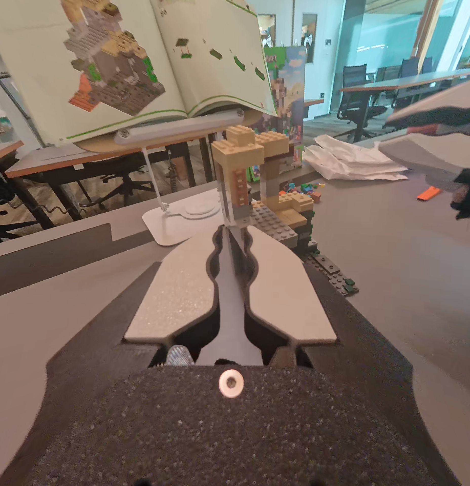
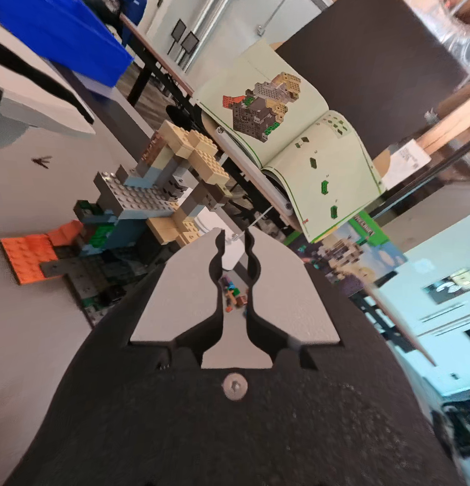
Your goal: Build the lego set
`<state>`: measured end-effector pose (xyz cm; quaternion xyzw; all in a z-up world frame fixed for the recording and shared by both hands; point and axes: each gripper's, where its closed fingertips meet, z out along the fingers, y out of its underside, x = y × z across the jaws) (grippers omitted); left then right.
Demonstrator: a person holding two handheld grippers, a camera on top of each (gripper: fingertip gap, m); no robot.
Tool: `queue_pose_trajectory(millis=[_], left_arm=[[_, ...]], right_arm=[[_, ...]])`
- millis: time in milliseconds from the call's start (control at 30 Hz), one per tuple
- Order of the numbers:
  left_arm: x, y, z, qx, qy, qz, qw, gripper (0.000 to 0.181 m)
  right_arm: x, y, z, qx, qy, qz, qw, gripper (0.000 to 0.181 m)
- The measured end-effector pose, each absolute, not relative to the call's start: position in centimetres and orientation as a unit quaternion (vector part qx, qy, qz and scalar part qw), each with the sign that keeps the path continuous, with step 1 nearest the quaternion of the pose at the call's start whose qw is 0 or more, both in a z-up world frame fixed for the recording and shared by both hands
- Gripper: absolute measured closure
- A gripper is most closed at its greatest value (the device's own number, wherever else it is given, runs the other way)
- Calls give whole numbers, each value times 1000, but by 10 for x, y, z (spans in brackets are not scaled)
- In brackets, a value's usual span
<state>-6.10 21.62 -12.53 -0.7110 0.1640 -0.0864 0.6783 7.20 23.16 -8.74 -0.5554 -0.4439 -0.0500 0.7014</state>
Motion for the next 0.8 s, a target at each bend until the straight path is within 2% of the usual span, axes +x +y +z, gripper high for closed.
queue_pose_trajectory(millis=[133,567,800], left_arm=[[-66,215,-121,-701,159,-72,692,181],[-70,215,-120,-701,155,-71,692,181],[-66,215,-124,-702,165,-75,688,181]], right_arm=[[77,230,-92,-586,-408,8,700,181],[76,243,-119,-652,-357,149,652,181],[82,245,-122,-658,-342,170,649,181]])
